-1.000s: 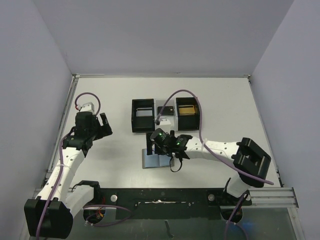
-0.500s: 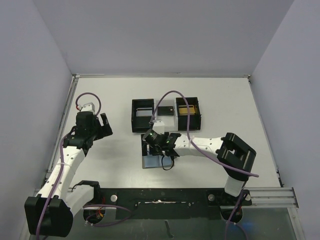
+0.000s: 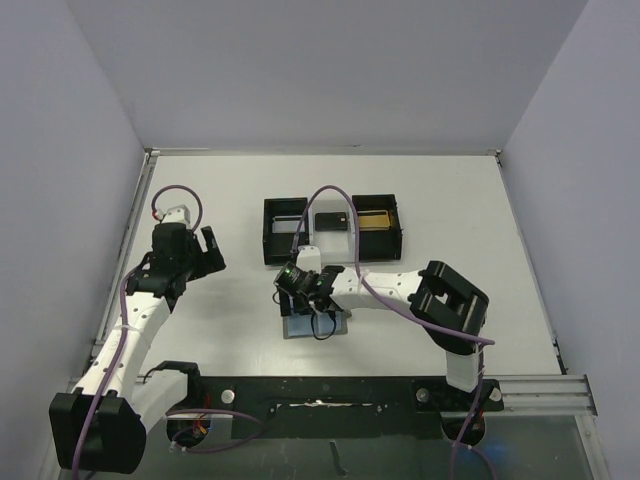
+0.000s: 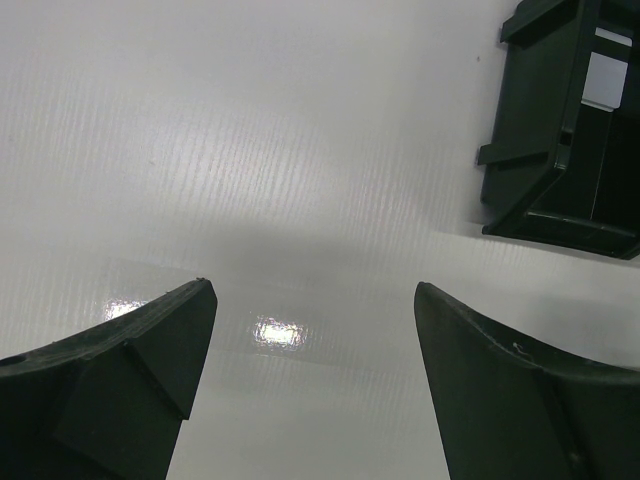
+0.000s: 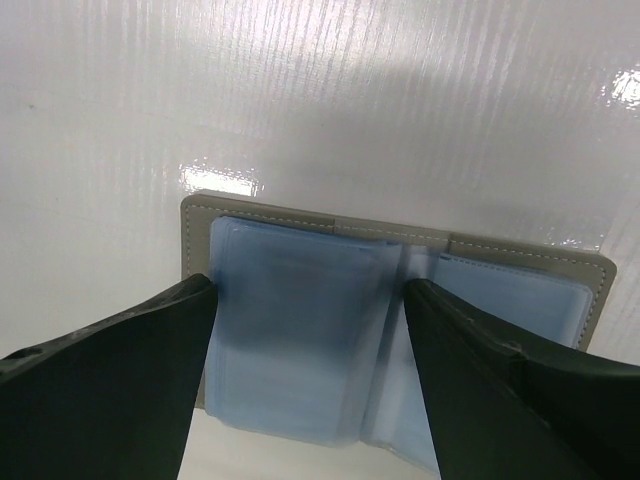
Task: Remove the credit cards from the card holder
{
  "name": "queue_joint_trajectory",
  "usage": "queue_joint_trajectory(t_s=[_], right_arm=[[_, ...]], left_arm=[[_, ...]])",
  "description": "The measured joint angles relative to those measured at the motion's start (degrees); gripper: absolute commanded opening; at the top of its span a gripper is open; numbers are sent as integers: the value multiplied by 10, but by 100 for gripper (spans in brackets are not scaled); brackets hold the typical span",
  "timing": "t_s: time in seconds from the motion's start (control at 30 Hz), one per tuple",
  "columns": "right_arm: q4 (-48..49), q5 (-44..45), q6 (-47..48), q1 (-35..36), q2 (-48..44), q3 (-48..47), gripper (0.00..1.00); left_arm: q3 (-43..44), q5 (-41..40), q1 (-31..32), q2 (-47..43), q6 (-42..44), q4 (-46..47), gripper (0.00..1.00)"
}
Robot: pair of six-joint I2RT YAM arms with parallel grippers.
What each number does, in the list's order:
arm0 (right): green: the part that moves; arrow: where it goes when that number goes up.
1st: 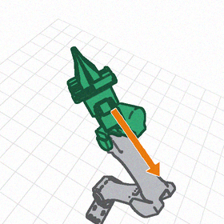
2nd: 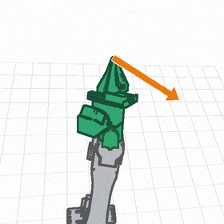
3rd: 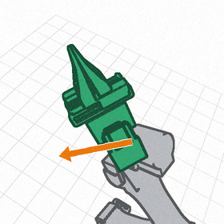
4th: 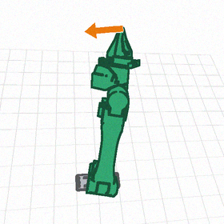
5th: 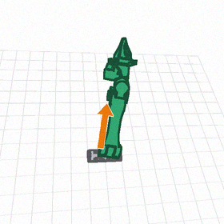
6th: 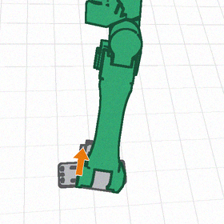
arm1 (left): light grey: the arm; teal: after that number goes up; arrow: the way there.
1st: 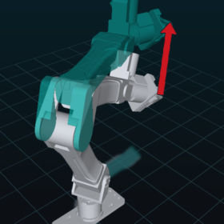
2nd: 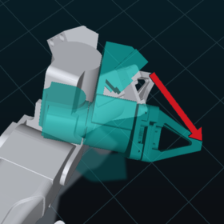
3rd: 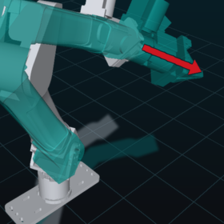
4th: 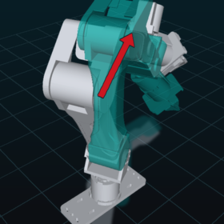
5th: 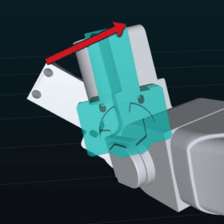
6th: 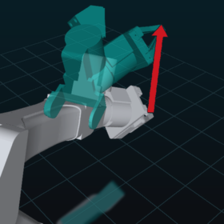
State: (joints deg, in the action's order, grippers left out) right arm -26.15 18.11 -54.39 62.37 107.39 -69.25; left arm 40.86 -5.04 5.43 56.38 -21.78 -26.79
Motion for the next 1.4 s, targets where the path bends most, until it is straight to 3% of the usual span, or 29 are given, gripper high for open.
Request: queue_joint_trajectory(t_s=[0.23, 0.43, 0.93, 1.17, 1.4], right_arm=[[-15, 18, -6, 3, 4, -4, 56], [5, 17, -1, 2, -9, 17, 50], [51, -31, 6, -18, -39, 56, 59], [51, -42, 5, -31, -94, 89, 46], [43, -33, 3, -32, -114, 92, 41]], left_arm=[[0, 0, 0, 0, 0, 0, 80], [0, 6, 0, 6, 0, 0, 80], [0, 22, 0, 9, 4, 0, 80], [0, 26, 0, 11, 6, 1, 80], [0, 29, 0, 15, 8, 1, 80]])
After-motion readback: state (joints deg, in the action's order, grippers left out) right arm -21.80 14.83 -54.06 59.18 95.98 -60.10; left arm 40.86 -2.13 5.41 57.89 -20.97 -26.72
